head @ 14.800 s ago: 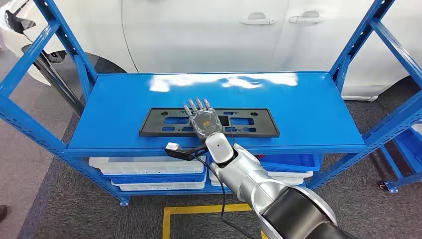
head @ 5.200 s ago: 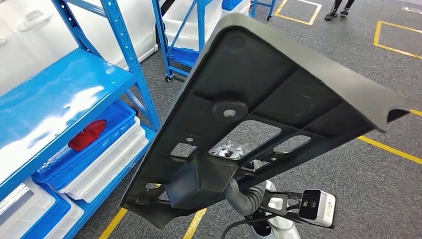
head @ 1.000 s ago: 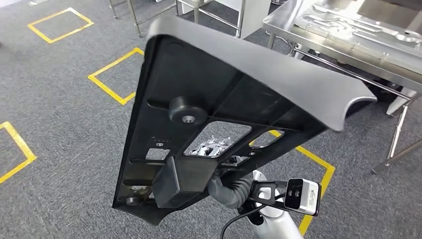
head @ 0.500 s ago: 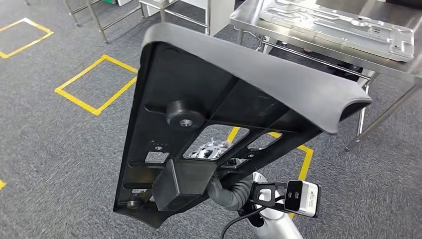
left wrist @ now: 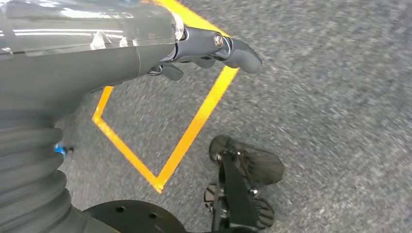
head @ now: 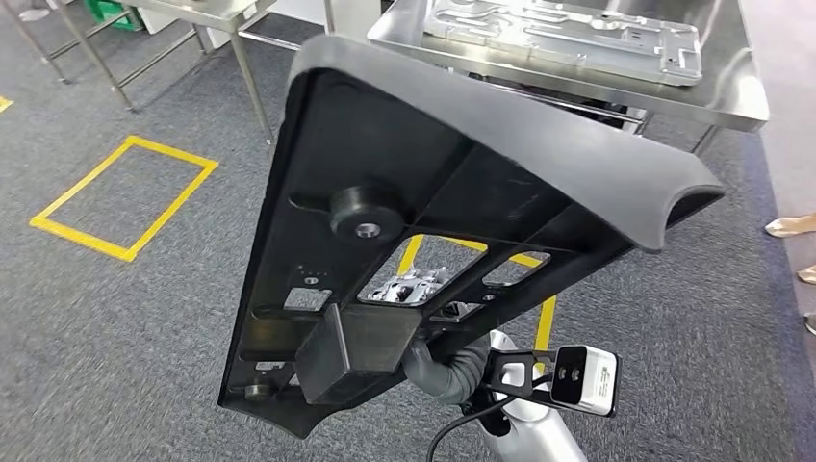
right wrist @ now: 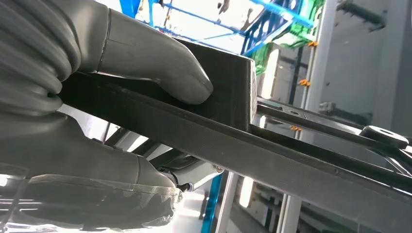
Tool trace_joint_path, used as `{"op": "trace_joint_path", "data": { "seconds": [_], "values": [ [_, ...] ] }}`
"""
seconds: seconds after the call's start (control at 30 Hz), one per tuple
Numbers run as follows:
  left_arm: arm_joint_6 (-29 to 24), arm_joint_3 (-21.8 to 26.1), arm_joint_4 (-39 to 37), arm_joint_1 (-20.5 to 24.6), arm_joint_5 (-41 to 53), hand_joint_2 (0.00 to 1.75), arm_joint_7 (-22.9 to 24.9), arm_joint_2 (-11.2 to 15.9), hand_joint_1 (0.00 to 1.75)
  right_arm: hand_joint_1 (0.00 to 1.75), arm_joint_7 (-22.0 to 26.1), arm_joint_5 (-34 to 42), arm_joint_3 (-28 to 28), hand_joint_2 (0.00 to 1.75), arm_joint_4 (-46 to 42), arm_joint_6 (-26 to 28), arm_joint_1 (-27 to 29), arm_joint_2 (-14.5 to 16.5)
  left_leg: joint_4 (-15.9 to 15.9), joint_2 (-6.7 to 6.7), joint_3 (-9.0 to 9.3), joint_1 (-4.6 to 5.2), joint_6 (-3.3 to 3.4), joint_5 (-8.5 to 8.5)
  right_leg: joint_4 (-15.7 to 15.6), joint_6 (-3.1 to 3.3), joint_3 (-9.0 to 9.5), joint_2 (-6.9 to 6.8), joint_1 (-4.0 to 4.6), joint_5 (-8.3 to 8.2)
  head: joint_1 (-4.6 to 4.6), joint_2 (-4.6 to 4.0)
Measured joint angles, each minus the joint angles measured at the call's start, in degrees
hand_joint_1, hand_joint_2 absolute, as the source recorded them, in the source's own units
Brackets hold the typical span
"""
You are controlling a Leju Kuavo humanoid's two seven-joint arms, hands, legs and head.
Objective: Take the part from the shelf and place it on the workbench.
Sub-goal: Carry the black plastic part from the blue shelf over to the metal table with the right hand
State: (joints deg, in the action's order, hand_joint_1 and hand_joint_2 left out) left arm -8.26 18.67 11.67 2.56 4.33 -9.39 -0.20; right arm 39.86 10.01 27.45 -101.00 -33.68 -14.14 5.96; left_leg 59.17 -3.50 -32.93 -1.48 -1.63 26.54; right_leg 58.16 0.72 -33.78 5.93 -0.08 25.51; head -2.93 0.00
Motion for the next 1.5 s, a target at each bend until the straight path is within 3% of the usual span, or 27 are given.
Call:
{"op": "trace_joint_path", "data": {
  "seconds": [0.03, 0.1, 0.17, 0.23, 0.3, 0.33, 0.4, 0.47, 0.53, 0.6, 0.63, 0.7, 0.77, 0.83, 0.87, 0.9, 0.97, 1.03, 1.1, 1.13, 1.2, 1.27, 1.33, 1.37, 1.4, 1.43, 1.5],
  "values": [
    [0.00, 0.05, 0.00, 0.08, 0.03, 1.75, -0.05, 0.00, 0.00, 1.75, -0.01, 0.04, -0.01, 1.75, 0.00, -0.02, -0.03, 0.01, -0.82, -0.49, 0.35, 0.06, 0.29, 0.15, 0.13, -0.37, -0.26, 0.54, -0.03, 0.00, -0.01, 0.00],
    [0.07, 0.10, 0.01, 0.30, 0.09, 1.75, -0.15, -0.04, 0.00, 1.75, -0.01, 0.09, -0.05, 1.75, -0.01, -0.04, 0.00, 0.03, -1.14, 0.47, 0.53, 0.10, 0.97, 0.12, 0.13, -1.10, -0.60, 1.22, -0.16, -0.11, -0.01, 0.00],
    [0.22, 0.12, 0.01, 0.40, 0.12, 1.75, -0.25, -0.07, 0.00, 1.75, 0.01, 0.14, -0.13, 1.75, -0.02, -0.04, -0.07, 0.02, -1.54, 1.77, 0.76, -0.03, 1.77, -0.11, 1.90, -1.66, -1.44, -1.14, -0.01, 1.07, 0.01, 0.00],
    [0.36, 0.15, 0.01, 0.27, 0.13, 1.75, -0.31, -0.04, 0.00, 1.75, 0.02, 0.19, -0.18, 1.75, -0.02, -0.04, -0.23, 0.01, -1.72, 3.20, 0.87, 0.12, 2.31, -0.13, 7.92, -2.06, -4.36, -4.50, -0.06, 4.24, 0.01, 0.00],
    [0.49, 0.19, 0.01, 0.03, 0.13, 1.75, -0.32, -0.03, 0.00, 1.75, 0.01, 0.21, -0.20, 1.75, -0.01, -0.03, -0.20, -0.04, -1.70, 4.74, 0.88, 0.32, 2.50, 0.05, 14.56, -2.36, -7.84, -5.41, -0.33, 6.63, 0.00, 0.00],
    [0.54, 0.21, 0.01, -0.02, 0.13, 1.75, -0.32, -0.03, 0.00, 1.75, 0.01, 0.22, -0.21, 1.75, 0.00, -0.03, -0.15, -0.08, -1.68, 5.50, 0.92, 0.36, 2.50, 0.15, 15.64, -2.42, -8.49, -5.55, -0.41, 6.46, 0.00, 0.00],
    [0.65, 0.21, 0.01, 0.04, 0.13, 1.75, -0.32, -0.04, 0.00, 1.75, 0.01, 0.25, -0.25, 1.75, 0.00, -0.03, -0.13, -0.14, -1.66, 6.85, 1.22, 0.41, 2.33, 0.43, 11.14, -2.23, -6.29, -6.34, -0.44, 3.34, 0.00, 0.00],
    [0.72, 0.21, 0.01, 0.12, 0.13, 1.75, -0.36, -0.08, 0.00, 1.75, 0.01, 0.26, -0.28, 1.75, -0.01, -0.04, -0.22, -0.15, -1.61, 7.96, 1.69, 0.59, 1.94, 0.80, 3.37, -1.50, -2.27, -8.88, 0.00, 0.40, 0.00, 0.00],
    [0.72, 0.22, 0.01, 0.15, 0.13, 1.75, -0.45, -0.10, 0.00, 1.75, 0.02, 0.29, -0.29, 1.75, -0.01, -0.04, -0.31, -0.15, -1.61, 8.97, 2.01, 0.74, 1.35, 1.13, 0.09, -0.77, -0.69, -10.32, 0.62, -0.17, 0.00, 0.00],
    [0.73, 0.24, 0.01, 0.23, 0.11, 1.75, -0.56, -0.11, 0.00, 1.75, 0.02, 0.30, -0.31, 1.75, -0.03, -0.06, -0.29, -0.14, -1.73, 9.97, 2.32, 0.74, 0.69, 1.39, -0.15, -0.22, -0.76, -9.09, 0.71, -0.28, 0.00, 0.00],
    [0.74, 0.24, 0.01, 0.31, 0.11, 1.75, -0.62, -0.13, 0.00, 1.75, 0.03, 0.29, -0.33, 1.75, -0.04, -0.08, -0.27, -0.14, -1.49, 9.52, 2.42, 0.65, 0.36, 1.72, -0.43, 0.04, -0.63, -8.38, 0.54, -0.43, 0.00, 0.00],
    [0.75, 0.25, 0.01, 0.39, 0.09, 1.75, -0.75, -0.19, 0.00, 1.75, 0.05, 0.27, -0.36, 1.75, -0.08, -0.10, -0.34, -0.08, 1.72, 6.83, 1.20, 0.42, -0.17, 3.85, -0.98, 0.60, -0.28, -7.12, 0.08, -0.75, -0.01, 0.00],
    [0.77, 0.27, 0.01, 0.24, 0.02, 1.75, -0.83, -0.22, 0.00, 1.75, 0.07, 0.26, -0.38, 1.75, -0.08, -0.11, -0.35, -0.03, 9.10, 4.39, -2.39, 0.26, -0.53, 7.38, -1.04, 0.91, -0.25, -5.84, 0.03, -0.78, -0.01, 0.00],
    [0.84, 0.32, 0.01, -0.04, -0.11, 1.75, -0.90, -0.20, 0.00, 1.75, 0.05, 0.25, -0.39, 1.75, -0.04, -0.10, -0.18, -0.04, 14.49, 3.99, -5.45, 0.25, -0.77, 8.62, -0.96, 0.99, -0.22, -4.23, 0.05, -0.75, 0.00, 0.00],
    [0.92, 0.36, 0.01, -0.13, -0.19, 1.75, -0.96, -0.20, 0.00, 1.75, 0.04, 0.23, -0.39, 1.75, -0.02, -0.10, -0.10, -0.05, 14.09, 3.93, -5.59, 0.23, -0.80, 7.46, -0.90, 0.94, -0.16, -3.35, 0.03, -0.72, 0.00, 0.00],
    [1.01, 0.42, 0.01, -0.15, -0.26, 1.75, -1.03, -0.20, 0.00, 1.75, 0.04, 0.23, -0.39, 1.75, 0.00, -0.09, -0.07, -0.05, 11.39, 3.71, -4.64, 0.19, -0.76, 5.32, -0.79, 0.85, -0.06, -2.55, -0.02, -0.65, 0.00, 0.00],
    [1.16, 0.64, 0.00, -0.12, -0.39, 1.75, -1.20, -0.20, 0.00, 1.75, 0.04, 0.22, -0.39, 1.75, 0.01, -0.03, -0.10, -0.05, 3.38, 1.76, -1.39, -0.01, -0.49, 1.26, -0.36, 0.42, -0.04, -1.10, -0.04, -0.40, 0.00, 0.00],
    [1.32, 0.95, -0.01, 0.03, -0.43, 1.75, -1.33, -0.20, 0.00, 1.75, -0.01, 0.17, -0.39, 1.75, 0.02, 0.14, -0.20, -0.04, -0.77, -0.13, 0.40, -0.06, 0.08, 0.17, -0.02, -0.26, -0.43, 0.05, -0.08, -0.32, -0.01, 0.00],
    [1.49, 1.19, -0.02, 0.30, -0.38, 1.75, -1.43, -0.20, 0.00, 1.75, -0.05, 0.14, -0.44, 1.75, 0.02, 0.46, -0.26, -0.05, -1.13, 0.12, 0.59, 0.01, 0.80, 0.30, -0.07, -1.03, -0.79, 1.08, -0.22, -0.49, 0.00, 0.00],
    [1.54, 1.25, -0.02, 0.42, -0.33, 1.75, -1.48, -0.21, 0.00, 1.75, -0.05, 0.16, -0.49, 1.75, 0.01, 0.64, -0.26, -0.05, -1.35, 0.62, 0.69, -0.05, 1.17, 0.17, 0.08, -1.35, -0.87, 0.94, -0.25, -0.40, 0.01, 0.00],
    [1.63, 1.33, -0.02, 0.45, -0.21, 1.75, -1.60, -0.21, 0.00, 1.75, -0.03, 0.07, -0.60, 1.75, 0.00, 1.02, -0.40, -0.06, -1.80, 1.69, 0.92, -0.20, 1.97, -0.07, 2.88, -1.87, -2.20, -1.63, -0.13, 1.41, 0.01, 0.00],
    [1.78, 1.43, -0.02, 0.33, -0.13, 1.75, -1.68, -0.20, 0.00, 1.75, -0.01, -0.20, -0.69, 1.75, 0.00, 1.35, -0.45, -0.07, -1.89, 2.70, 0.95, -0.01, 2.41, -0.04, 10.17, -2.27, -5.75, -4.73, -0.23, 5.13, 0.01, 0.00],
    [1.97, 1.57, -0.02, 0.16, -0.09, 1.75, -1.67, -0.20, 0.00, 1.75, -0.01, -0.42, -0.88, 1.75, 0.00, 1.63, -0.20, -0.08, -1.87, 3.56, 0.95, 0.10, 2.46, 0.06, 16.46, -2.58, -8.94, -5.51, -0.51, 7.19, 0.01, 0.00],
    [2.08, 1.62, -0.02, 0.11, -0.05, 1.75, -1.66, -0.20, 0.00, 1.75, -0.01, -0.52, -1.03, 1.75, 0.00, 1.74, -0.08, -0.08, -1.86, 3.87, 1.00, 0.10, 2.42, 0.12, 16.73, -2.65, -9.11, -5.60, -0.62, 6.61, 0.01, 0.00],
    [2.19, 1.65, -0.02, 0.12, 0.00, 1.75, -1.65, -0.20, 0.00, 1.75, -0.01, -0.61, -1.17, 1.75, 0.00, 1.80, -0.01, -0.08, -1.85, 4.07, 1.13, 0.09, 2.33, 0.21, 14.45, -2.63, -7.96, -5.68, -0.70, 4.99, 0.01, 0.00],
    [2.29, 1.66, -0.02, 0.15, 0.07, 1.75, -1.63, -0.21, 0.00, 1.75, -0.01, -0.69, -1.31, 1.75, -0.01, 1.84, 0.01, -0.08, -1.85, 4.22, 1.31, 0.09, 2.17, 0.33, 10.35, -2.48, -5.83, -5.86, -0.73, 2.80, 0.01, 0.00],
    [2.48, 1.66, -0.02, 0.26, 0.32, 1.75, -1.56, -0.21, 0.00, 1.75, -0.01, -0.78, -1.47, 1.75, -0.02, 1.90, -0.04, -0.08, -1.76, 4.33, 1.58, 0.30, 1.67, 0.62, 2.58, -1.91, -1.80, -6.38, -0.46, 0.07, 0.01, 0.00]
  ]
}}
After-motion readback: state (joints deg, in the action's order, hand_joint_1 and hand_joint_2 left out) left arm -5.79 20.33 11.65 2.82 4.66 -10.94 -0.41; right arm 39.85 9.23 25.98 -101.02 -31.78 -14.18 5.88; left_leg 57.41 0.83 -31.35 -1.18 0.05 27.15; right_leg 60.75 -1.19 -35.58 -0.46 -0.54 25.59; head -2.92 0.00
